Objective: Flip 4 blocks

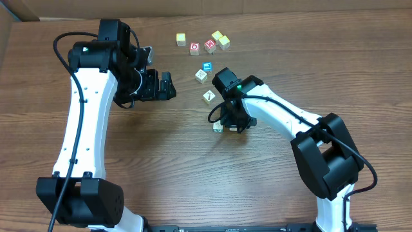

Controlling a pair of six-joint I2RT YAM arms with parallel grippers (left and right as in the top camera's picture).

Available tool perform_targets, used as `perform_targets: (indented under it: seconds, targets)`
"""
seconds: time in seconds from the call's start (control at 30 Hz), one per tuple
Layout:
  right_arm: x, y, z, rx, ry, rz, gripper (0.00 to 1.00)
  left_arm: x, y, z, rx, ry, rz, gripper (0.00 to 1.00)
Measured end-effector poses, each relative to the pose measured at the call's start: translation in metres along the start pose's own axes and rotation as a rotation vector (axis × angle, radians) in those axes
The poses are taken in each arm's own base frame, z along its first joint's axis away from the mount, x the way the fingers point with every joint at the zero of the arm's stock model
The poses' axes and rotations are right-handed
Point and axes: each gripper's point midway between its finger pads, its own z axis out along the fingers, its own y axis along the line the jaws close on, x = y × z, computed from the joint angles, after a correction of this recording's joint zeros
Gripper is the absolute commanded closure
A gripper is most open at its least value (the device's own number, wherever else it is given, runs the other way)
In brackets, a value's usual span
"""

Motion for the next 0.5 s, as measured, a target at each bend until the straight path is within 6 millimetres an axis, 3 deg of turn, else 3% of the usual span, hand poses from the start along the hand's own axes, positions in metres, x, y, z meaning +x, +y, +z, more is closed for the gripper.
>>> perform_targets:
  seconds: [0.1,0.17,0.33,0.5]
  targets:
    - [0.000,0.000,0.000,-0.001,-0.002,0.011,0.51,0.000,0.000,0.000,0.000,0.000,0.000,0.00]
    - [0.000,0.000,0.000,0.001,0.002,0.006,0.45,0.000,0.000,0.000,0.000,0.000,0.000,0.00]
    - [0.005,-0.005,-0.003,0.021,0.029,0.007,0.44,0.000,0.000,0.000,0.000,0.000,0.000,0.00]
    - [-0.003,-0.006,-0.019,0.022,0.028,0.019,0.44,0.000,0.000,0.000,0.000,0.000,0.000,0.00]
